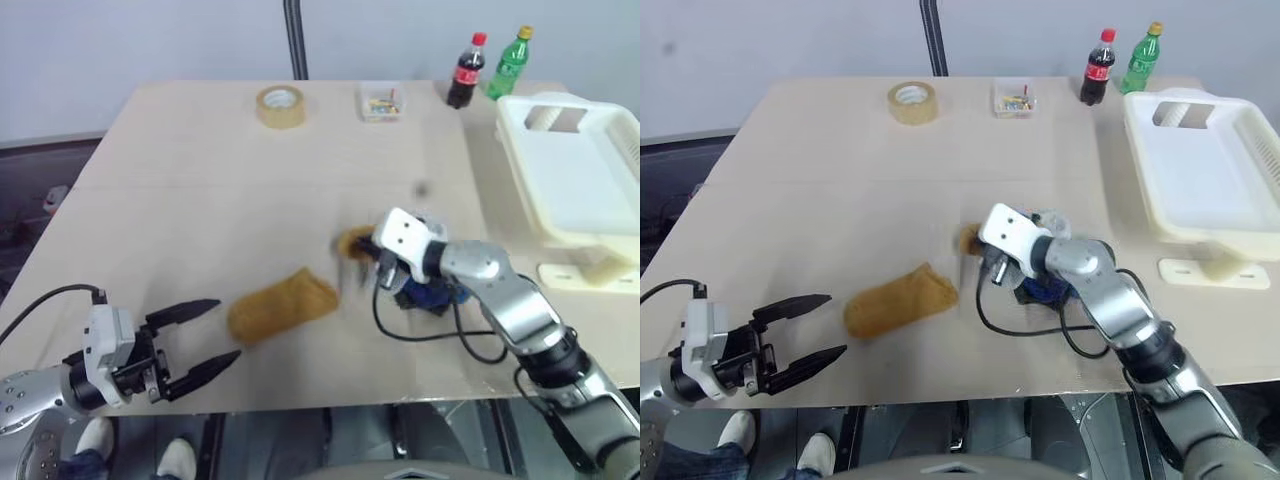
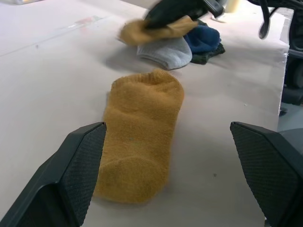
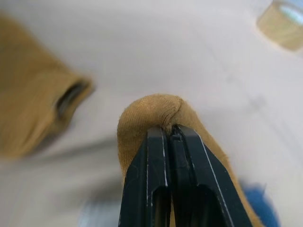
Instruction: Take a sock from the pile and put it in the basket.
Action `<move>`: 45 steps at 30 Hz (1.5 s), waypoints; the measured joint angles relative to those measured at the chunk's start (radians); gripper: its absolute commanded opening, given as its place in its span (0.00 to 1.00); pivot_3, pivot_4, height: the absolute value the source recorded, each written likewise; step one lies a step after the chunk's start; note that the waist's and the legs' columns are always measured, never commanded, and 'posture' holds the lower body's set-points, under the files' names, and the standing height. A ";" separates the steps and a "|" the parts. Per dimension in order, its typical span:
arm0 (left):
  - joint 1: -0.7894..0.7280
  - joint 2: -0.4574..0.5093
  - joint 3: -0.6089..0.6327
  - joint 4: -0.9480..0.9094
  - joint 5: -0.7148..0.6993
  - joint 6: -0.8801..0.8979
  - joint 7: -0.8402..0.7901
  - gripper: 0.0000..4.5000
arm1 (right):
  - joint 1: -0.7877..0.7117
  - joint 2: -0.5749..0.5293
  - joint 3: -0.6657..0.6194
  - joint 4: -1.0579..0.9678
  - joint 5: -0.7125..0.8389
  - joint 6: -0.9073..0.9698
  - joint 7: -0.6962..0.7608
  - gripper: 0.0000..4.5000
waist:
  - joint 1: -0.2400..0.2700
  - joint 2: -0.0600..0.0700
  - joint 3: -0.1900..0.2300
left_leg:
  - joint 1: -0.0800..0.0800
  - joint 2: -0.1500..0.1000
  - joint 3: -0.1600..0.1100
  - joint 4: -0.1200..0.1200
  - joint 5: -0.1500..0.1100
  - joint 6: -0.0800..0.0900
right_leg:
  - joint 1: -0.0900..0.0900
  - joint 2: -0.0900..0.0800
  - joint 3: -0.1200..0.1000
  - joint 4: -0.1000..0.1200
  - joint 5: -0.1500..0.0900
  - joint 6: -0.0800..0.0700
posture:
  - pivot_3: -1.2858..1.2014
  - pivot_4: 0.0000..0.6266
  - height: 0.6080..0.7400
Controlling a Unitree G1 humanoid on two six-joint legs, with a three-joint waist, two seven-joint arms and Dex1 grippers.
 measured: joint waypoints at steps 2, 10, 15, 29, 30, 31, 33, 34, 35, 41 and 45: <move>0.002 -0.002 0.002 -0.002 -0.003 0.000 0.003 1.00 | -0.047 0.045 0.017 0.082 -0.018 -0.025 0.000 0.03 | 0.001 0.000 0.000 | 0.000 0.000 0.000 0.000 0.000 0.000 | 0.000 0.000 0.000 0.000 0.000 0.000 | 0.52 0.24 1.00; 0.060 -0.027 0.052 -0.037 -0.030 0.005 0.021 1.00 | -0.281 0.341 0.075 0.574 -0.073 -0.150 -0.029 0.03 | -0.012 0.001 0.000 | 0.000 0.000 0.002 -0.001 0.000 0.000 | -0.004 0.000 0.001 0.003 0.000 0.000 | 0.52 0.24 1.00; 0.084 -0.048 0.068 -0.069 -0.044 0.006 0.041 1.00 | -0.432 0.505 0.074 0.868 -0.104 -0.313 -0.054 0.09 | -0.016 0.000 0.000 | -0.002 -0.001 0.002 -0.001 0.000 -0.001 | -0.006 -0.002 0.001 0.003 0.000 -0.001 | 0.52 0.24 1.00; -0.066 -0.043 0.021 -0.068 -0.048 0.105 0.172 1.00 | -0.292 0.435 -0.045 0.562 -0.056 -0.293 -0.046 0.54 | -0.012 -0.001 -0.001 | -0.006 -0.004 -0.004 -0.004 0.001 -0.003 | -0.009 -0.009 -0.003 0.005 -0.001 -0.002 | 0.52 0.24 1.00; -0.120 -0.042 -0.004 -0.047 -0.035 0.118 0.199 1.00 | -0.245 0.394 -0.048 0.492 -0.056 -0.252 -0.042 0.54 | -0.004 -0.002 -0.001 | -0.006 -0.004 -0.004 -0.003 0.002 -0.003 | -0.009 -0.009 -0.004 0.005 -0.001 -0.002 | 0.52 0.24 1.00; -0.150 -0.043 -0.020 -0.032 -0.026 0.123 0.219 1.00 | -0.217 0.367 -0.051 0.462 -0.057 -0.224 -0.040 0.54 | -0.001 -0.002 -0.001 | -0.006 -0.004 -0.004 -0.002 0.002 -0.003 | -0.009 -0.009 -0.004 0.005 -0.001 -0.002 | 0.52 0.24 1.00; -0.236 -0.042 -0.081 0.020 0.032 0.123 0.257 1.00 | -0.153 0.304 -0.078 0.397 -0.057 -0.159 -0.040 0.54 | 0.003 -0.002 -0.001 | -0.006 -0.005 -0.004 0.000 0.002 -0.003 | -0.009 -0.007 -0.004 0.007 -0.001 -0.002 | 0.52 0.24 1.00; -0.266 -0.043 -0.105 0.041 0.057 0.122 0.268 1.00 | -0.136 0.283 -0.088 0.380 -0.057 -0.141 -0.041 0.54 | 0.003 -0.002 -0.001 | -0.006 -0.006 -0.003 0.000 0.002 -0.003 | -0.008 -0.007 -0.004 0.008 -0.001 -0.002 | 0.52 0.24 1.00; -0.275 -0.043 -0.116 0.049 0.071 0.122 0.274 1.00 | -0.131 0.276 -0.092 0.377 -0.057 -0.133 -0.041 0.54 | -0.002 -0.002 -0.001 | -0.006 -0.005 -0.003 0.001 0.002 -0.003 | -0.009 -0.006 -0.002 0.009 -0.001 -0.002 | 0.52 0.24 1.00; -0.561 -0.091 -0.301 0.270 0.259 0.088 0.382 1.00 | -0.034 0.187 -0.146 0.258 -0.057 -0.058 -0.063 0.54 | -0.003 -0.001 0.000 | -0.005 -0.004 -0.001 0.001 0.003 -0.004 | -0.010 0.002 0.000 0.014 -0.001 -0.002 | 0.52 0.24 1.00; -0.595 -0.109 -0.343 0.354 0.327 0.082 0.436 1.00 | 0.017 0.182 -0.154 0.229 -0.057 -0.010 -0.088 0.54 | -0.007 -0.001 0.000 | -0.005 -0.003 0.003 0.001 0.003 -0.004 | -0.012 0.002 0.004 0.014 -0.001 -0.002 | 0.52 0.24 1.00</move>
